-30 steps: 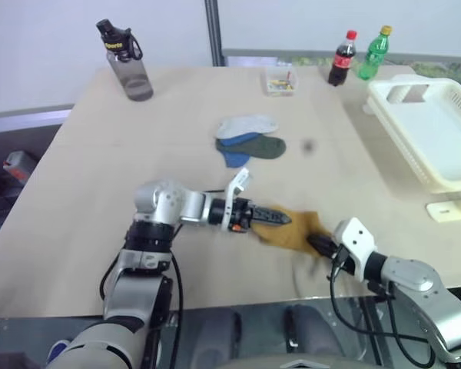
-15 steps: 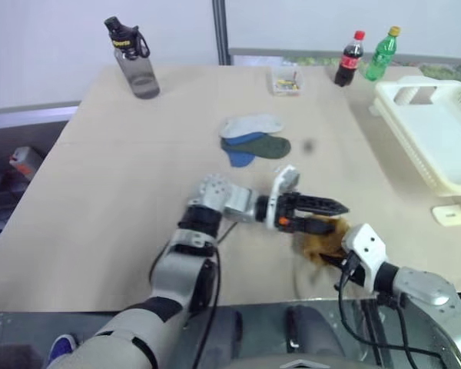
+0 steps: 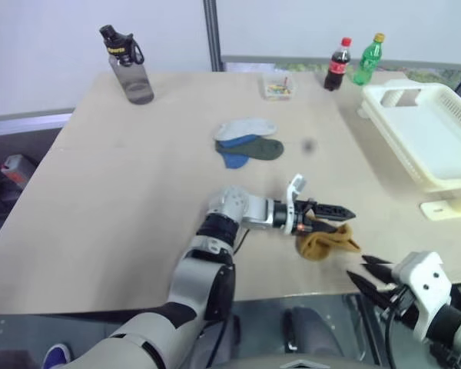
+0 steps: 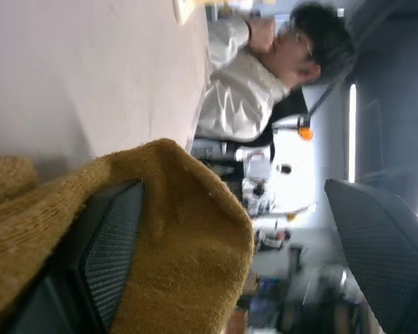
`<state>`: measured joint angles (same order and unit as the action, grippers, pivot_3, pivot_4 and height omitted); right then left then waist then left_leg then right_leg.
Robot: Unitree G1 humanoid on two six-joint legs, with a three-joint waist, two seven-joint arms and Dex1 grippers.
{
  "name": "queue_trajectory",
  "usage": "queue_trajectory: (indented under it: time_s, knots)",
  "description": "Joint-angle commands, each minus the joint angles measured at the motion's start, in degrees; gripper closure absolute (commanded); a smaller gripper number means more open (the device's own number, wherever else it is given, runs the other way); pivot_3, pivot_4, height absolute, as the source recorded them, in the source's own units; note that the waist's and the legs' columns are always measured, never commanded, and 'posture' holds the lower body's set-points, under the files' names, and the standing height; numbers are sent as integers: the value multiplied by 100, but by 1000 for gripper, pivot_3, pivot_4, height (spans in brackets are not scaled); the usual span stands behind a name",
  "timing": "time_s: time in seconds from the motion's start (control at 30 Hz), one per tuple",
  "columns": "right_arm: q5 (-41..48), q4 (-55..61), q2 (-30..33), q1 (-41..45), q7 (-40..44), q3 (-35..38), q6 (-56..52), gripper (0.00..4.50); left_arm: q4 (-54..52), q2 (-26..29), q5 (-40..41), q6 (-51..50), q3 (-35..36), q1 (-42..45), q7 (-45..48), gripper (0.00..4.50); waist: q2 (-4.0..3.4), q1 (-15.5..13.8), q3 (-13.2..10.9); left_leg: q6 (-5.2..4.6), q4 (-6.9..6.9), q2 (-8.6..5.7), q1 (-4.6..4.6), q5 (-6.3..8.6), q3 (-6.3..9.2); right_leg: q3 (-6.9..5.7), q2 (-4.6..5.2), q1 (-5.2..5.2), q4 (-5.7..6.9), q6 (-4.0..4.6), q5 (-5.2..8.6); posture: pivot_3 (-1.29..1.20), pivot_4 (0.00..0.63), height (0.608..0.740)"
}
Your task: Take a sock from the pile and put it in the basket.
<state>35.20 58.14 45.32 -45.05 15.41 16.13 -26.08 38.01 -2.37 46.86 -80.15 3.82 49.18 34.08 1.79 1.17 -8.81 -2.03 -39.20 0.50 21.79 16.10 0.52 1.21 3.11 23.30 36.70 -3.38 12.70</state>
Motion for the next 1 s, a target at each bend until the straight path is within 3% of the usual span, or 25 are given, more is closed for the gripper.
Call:
queue_trajectory:
  time_s: [0.03, 0.2, 0.37, 0.57, 0.73, 0.83, 0.87, 1.0]
  knots:
    - [2, 186, -28, 408, -486, 28, -424, 1027, -344, 490, -28, -192, 123, -111, 224, 0, -5, -14, -1, 0, 3, 0, 12, 0, 0, 0, -5, 17, 4, 1, 0, 0, 150, 740]
    - [-572, -440, -85, 1605, -785, -1106, -1408, 1027, -133, 956, 159, -175, 787, -80, 437, 0, -20, -72, -11, 1, 12, -3, 30, 0, 4, 3, -4, 35, 1, 25, -12, 0, 150, 740]
    - [-1232, -1120, -396, 2401, -838, -1708, -1457, 1027, -532, 1283, 84, -222, 587, -420, 823, 0, -26, -178, -12, 0, 11, -16, 73, 0, 11, -5, 7, 61, -16, 26, -14, 0, 150, 740]
    - [-1607, -1257, -708, 3163, -505, -1893, -1124, 1027, -912, 1436, -172, 179, 332, -739, 991, 0, -30, -172, -14, 1, 8, -16, 84, -1, 13, -7, 5, 69, -21, 2, -27, 0, 150, 740]
    - [-2276, -1459, -501, 3448, -237, -2282, -995, 2731, -1315, 1558, -188, 307, 191, -929, 1161, 0, -31, -167, -13, 1, 8, -15, 79, -1, 15, -11, 3, 67, -14, 3, -27, 0, 150, 740]
    - [-2544, -1613, -483, 3584, -85, -2447, -896, 4278, -1484, 1641, -153, 297, 129, -969, 1284, 0, -31, -151, -14, 1, 8, -15, 80, -1, 12, -9, 3, 68, -13, 3, -28, 0, 150, 740]
    - [-2616, -1683, -498, 3635, -30, -2500, -848, 4458, -1525, 1667, -156, 279, 92, -982, 1321, 0, -31, -151, -14, 1, 8, -15, 79, -1, 13, -9, 3, 68, -13, 3, -28, 0, 150, 740]
    - [-2945, -1957, -574, 4043, 181, -2707, -566, 4458, -2005, 1865, -344, 541, -361, -1194, 1538, 0, -31, -120, -14, 1, 8, -16, 79, -1, 12, -8, 4, 68, -11, 3, -28, 0, 150, 740]
